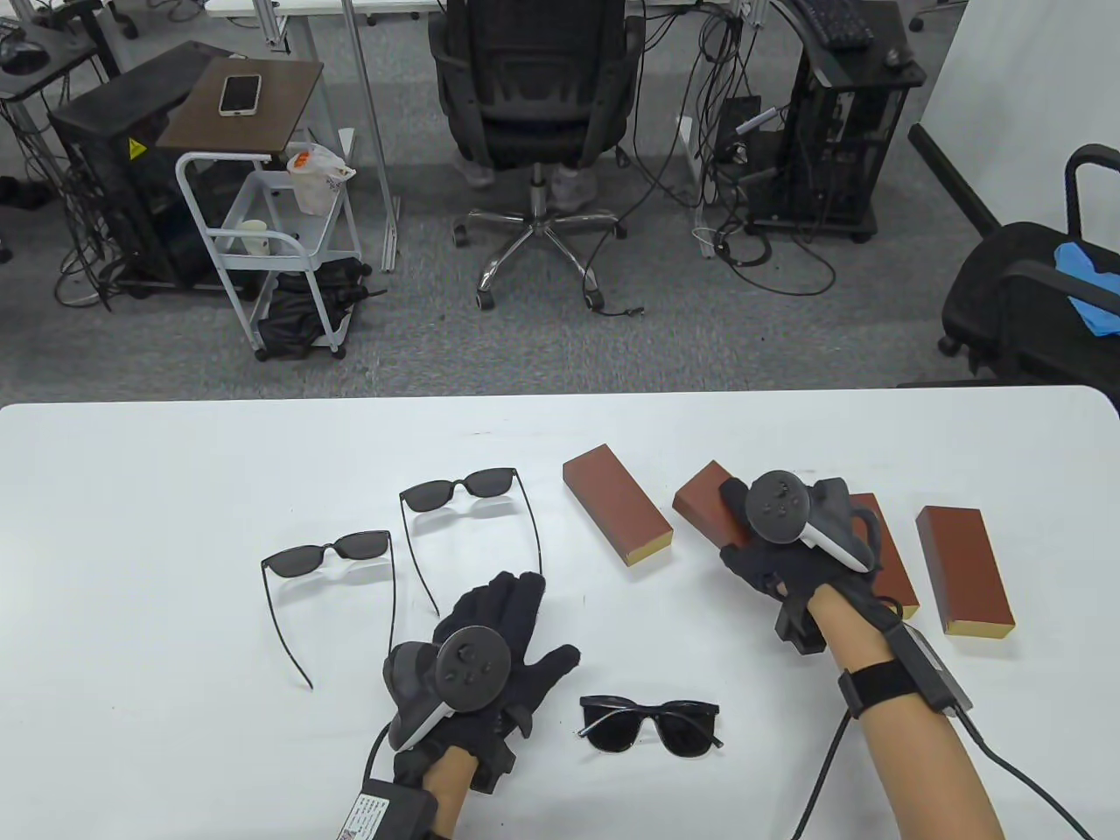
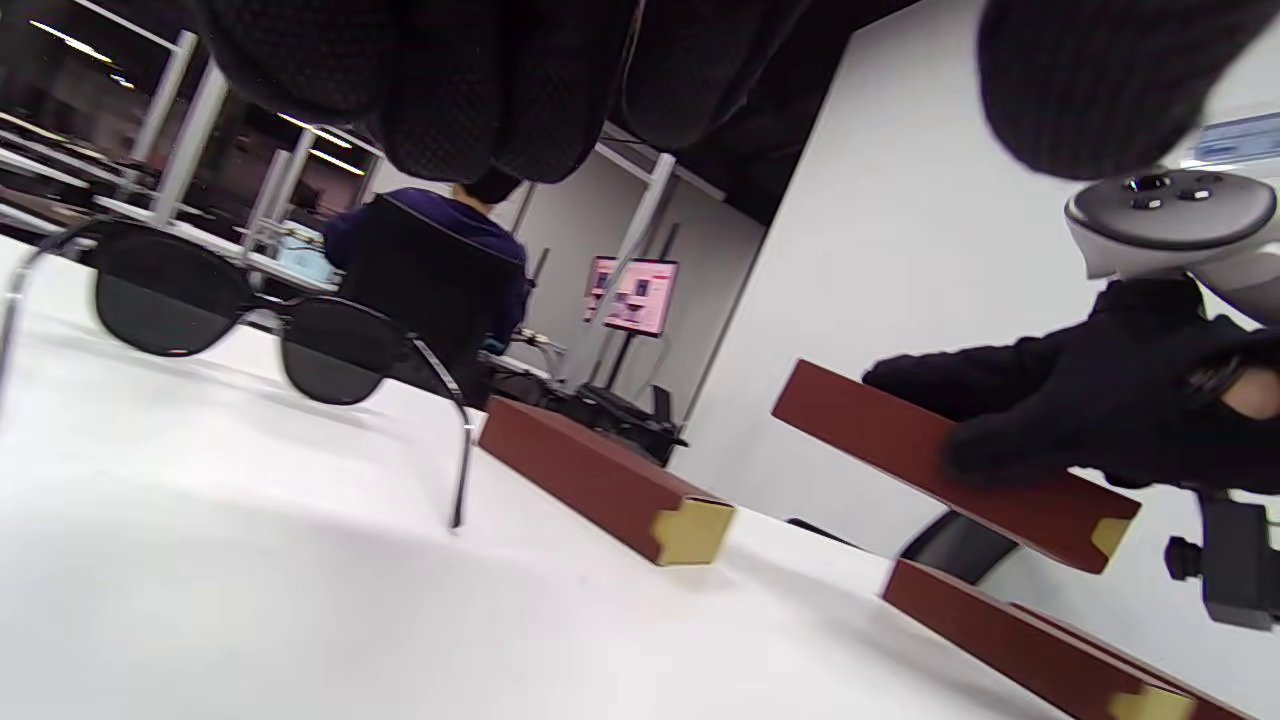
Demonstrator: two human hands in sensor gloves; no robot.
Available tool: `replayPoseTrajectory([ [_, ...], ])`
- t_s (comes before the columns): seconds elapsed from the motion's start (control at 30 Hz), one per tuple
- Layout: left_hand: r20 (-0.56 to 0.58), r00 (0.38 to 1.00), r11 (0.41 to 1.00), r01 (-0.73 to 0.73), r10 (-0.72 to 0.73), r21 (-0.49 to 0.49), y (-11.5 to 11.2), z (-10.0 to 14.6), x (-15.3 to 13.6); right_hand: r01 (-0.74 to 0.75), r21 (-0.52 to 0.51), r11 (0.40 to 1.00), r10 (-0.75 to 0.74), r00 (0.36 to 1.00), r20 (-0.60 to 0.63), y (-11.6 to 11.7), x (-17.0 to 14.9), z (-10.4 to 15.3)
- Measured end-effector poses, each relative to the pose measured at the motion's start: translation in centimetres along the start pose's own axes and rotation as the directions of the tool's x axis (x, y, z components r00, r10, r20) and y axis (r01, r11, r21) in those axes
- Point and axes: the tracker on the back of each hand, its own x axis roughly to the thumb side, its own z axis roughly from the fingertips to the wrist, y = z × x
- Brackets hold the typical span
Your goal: Slide to open storage boxes and store sunglasses
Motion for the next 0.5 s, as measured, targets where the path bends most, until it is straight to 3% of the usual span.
replayPoseTrajectory([
  [0.23,0.147,0.989,1.0,-0.018,0.021,-0.023,-0.2,0.0,1.1,0.028,0.083,0.996,-0.048,0.967,0.249,-1.7,3.1,5.1],
  [0.5,0.244,0.959,0.986,-0.119,0.144,-0.115,-0.9,-0.2,1.6,-0.019,0.16,0.987,-0.05,0.908,0.416,-1.0,7.3,8.5],
])
